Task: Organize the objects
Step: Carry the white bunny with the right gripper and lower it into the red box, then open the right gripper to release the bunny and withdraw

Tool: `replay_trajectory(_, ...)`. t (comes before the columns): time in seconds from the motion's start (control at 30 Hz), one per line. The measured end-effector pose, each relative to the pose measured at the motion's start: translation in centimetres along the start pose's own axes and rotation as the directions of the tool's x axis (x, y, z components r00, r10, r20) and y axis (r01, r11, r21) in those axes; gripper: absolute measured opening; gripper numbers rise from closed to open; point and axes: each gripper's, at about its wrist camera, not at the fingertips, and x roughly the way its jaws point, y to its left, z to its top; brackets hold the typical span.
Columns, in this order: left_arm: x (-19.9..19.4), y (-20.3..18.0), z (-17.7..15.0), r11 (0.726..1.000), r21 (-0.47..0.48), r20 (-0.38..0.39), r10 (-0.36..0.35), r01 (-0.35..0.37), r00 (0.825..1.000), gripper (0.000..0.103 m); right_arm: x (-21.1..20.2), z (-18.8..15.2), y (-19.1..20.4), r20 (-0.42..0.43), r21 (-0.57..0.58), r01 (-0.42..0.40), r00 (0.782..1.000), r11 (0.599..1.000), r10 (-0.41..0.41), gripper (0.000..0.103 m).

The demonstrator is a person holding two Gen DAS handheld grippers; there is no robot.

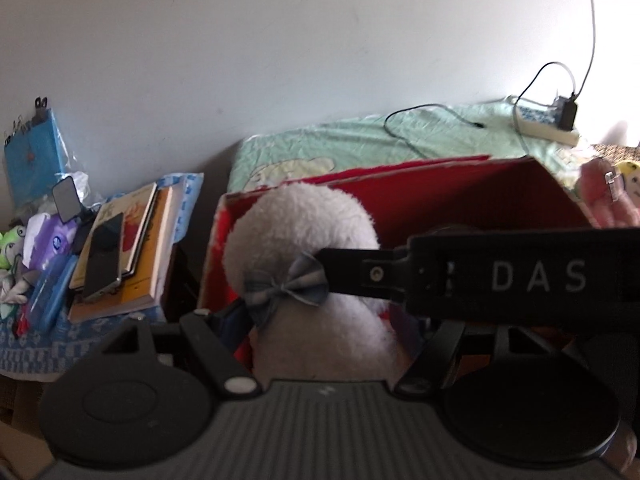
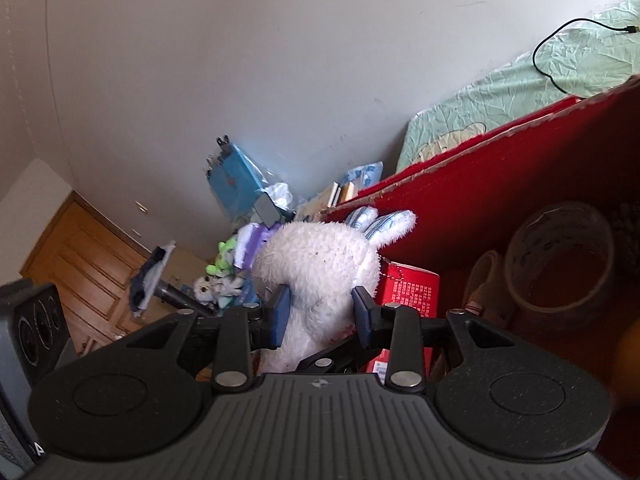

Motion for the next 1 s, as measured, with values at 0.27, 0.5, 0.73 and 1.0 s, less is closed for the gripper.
replay_trajectory(0.27,1.0,1.1,-0.1,0.998,0.022,-0.007,0.059,-0.059,0.998,0.075,2.6,0.0,-0.2,-0.045,-0.002,0.053,0.998,0.999,-0.053,0.038)
replay_trajectory(0.5,1.1,1.6,-0.3,0.999,-0.004,-0.012,0.043,-0.043,0.999,0.076,3.1,0.3,-0.1,-0.094,-0.025,0.077,0.992,0.997,-0.079,0.042)
replay_trajectory(0.73,1.3,0.8,-0.1,0.997,0.008,-0.056,0.078,-0.077,0.995,0.079,2.6,0.1,0.7,-0.080,-0.051,0.122,0.989,0.991,-0.126,0.042)
replay_trajectory(1.0,1.1,-0.6,-0.3,0.995,0.017,-0.111,0.103,-0.102,0.989,0.083,0.3,0.3,1.5,-0.024,-0.091,0.232,0.972,0.968,-0.235,0.042)
